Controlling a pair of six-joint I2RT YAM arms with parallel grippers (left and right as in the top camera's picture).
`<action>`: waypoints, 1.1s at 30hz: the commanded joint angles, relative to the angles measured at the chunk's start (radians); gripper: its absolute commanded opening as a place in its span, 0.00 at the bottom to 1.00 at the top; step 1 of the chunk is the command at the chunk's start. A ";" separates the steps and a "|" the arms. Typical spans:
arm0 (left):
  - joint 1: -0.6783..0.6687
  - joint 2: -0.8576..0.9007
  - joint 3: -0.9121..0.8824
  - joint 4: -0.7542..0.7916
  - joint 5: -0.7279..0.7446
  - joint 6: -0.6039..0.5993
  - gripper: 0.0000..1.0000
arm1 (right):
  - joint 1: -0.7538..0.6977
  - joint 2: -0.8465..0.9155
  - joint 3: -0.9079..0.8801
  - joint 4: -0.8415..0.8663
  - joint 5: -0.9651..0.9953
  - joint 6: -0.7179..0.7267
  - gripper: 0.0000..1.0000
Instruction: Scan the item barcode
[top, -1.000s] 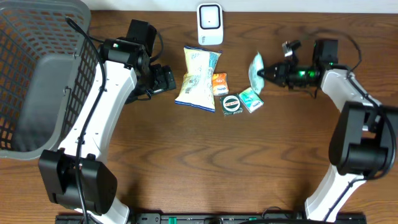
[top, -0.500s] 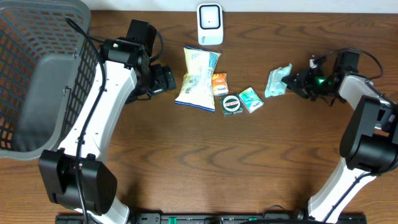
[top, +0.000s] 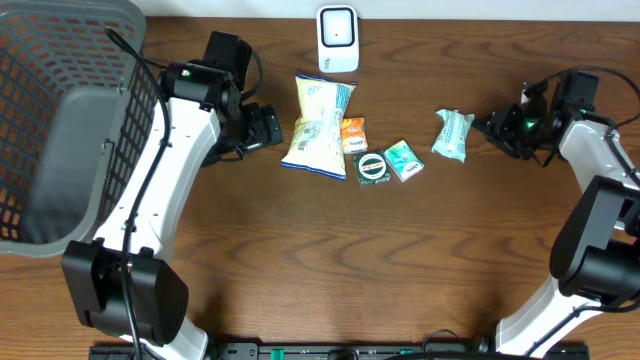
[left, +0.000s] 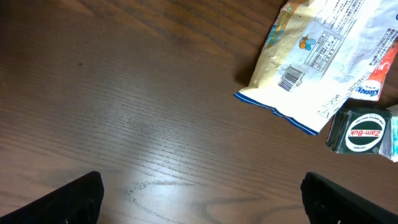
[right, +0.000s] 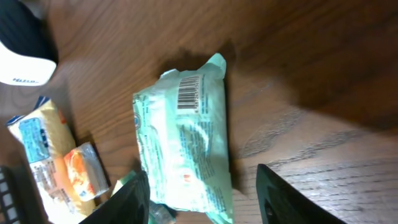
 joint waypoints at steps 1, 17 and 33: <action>0.002 0.004 -0.005 -0.003 -0.002 -0.013 1.00 | 0.021 0.012 -0.002 -0.003 0.043 -0.019 0.55; 0.002 0.004 -0.005 -0.003 -0.002 -0.013 1.00 | 0.169 0.105 -0.008 0.021 0.080 -0.117 0.03; 0.002 0.004 -0.005 -0.003 -0.002 -0.013 1.00 | 0.203 -0.099 -0.006 0.179 -0.404 -0.389 0.01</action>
